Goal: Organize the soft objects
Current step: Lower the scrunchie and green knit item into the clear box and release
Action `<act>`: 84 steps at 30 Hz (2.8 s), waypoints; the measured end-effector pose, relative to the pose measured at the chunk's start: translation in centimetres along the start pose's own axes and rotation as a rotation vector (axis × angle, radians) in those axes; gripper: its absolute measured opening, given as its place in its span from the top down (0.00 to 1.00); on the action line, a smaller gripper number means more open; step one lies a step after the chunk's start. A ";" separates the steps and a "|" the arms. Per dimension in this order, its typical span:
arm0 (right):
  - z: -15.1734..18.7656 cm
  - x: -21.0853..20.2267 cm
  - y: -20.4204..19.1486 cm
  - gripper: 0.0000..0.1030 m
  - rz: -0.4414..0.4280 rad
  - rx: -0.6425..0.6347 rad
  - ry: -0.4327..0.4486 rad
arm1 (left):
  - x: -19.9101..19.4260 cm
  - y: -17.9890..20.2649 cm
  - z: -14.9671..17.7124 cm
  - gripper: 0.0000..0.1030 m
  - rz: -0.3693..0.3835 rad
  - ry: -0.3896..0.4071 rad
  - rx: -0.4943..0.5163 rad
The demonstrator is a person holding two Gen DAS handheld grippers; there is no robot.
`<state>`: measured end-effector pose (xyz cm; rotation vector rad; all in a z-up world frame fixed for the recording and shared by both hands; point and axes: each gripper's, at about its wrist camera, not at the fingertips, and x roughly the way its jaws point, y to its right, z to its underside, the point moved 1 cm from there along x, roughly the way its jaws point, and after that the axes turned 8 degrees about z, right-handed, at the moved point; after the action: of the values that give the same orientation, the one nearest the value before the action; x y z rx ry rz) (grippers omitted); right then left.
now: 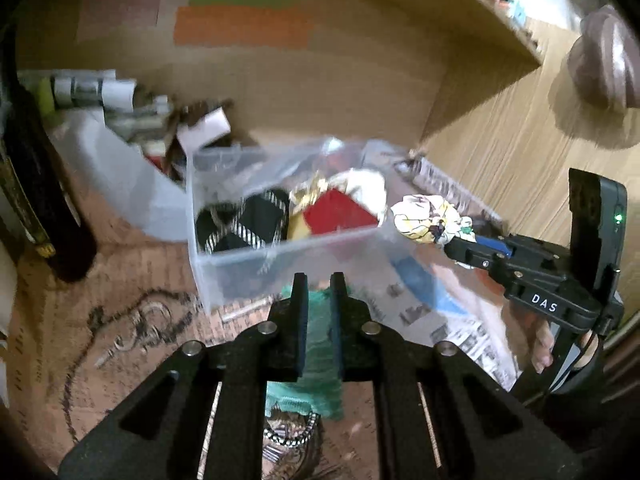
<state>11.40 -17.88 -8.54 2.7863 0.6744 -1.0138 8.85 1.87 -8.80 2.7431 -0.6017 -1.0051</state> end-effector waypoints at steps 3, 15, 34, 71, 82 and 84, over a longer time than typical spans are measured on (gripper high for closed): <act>-0.6 -0.5 -0.1 0.83 0.001 0.004 0.033 | 0.2 0.4 -0.4 0.90 0.001 -0.013 0.011; -0.2 -0.4 0.9 0.83 0.006 0.041 0.025 | 7.5 -2.1 2.9 0.52 -0.073 -0.241 -0.026; -1.5 -0.4 0.9 0.83 0.007 0.056 0.078 | 1.9 -0.5 0.2 0.85 -0.014 -0.060 -0.023; -4.1 5.1 -0.3 0.19 0.062 -0.010 0.024 | 4.2 -2.9 -6.7 0.44 -0.168 0.080 0.018; -1.5 4.7 -3.7 0.14 -0.059 -0.011 -0.029 | -0.5 -2.8 -2.5 0.03 -0.212 0.081 0.046; -0.8 5.4 -4.3 0.14 -0.083 -0.011 -0.059 | -0.6 -3.3 -1.4 0.03 -0.210 0.050 0.031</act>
<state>13.66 -11.81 -11.11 2.7276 0.7912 -1.0987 10.36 5.10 -8.32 2.8957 -0.3296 -0.9720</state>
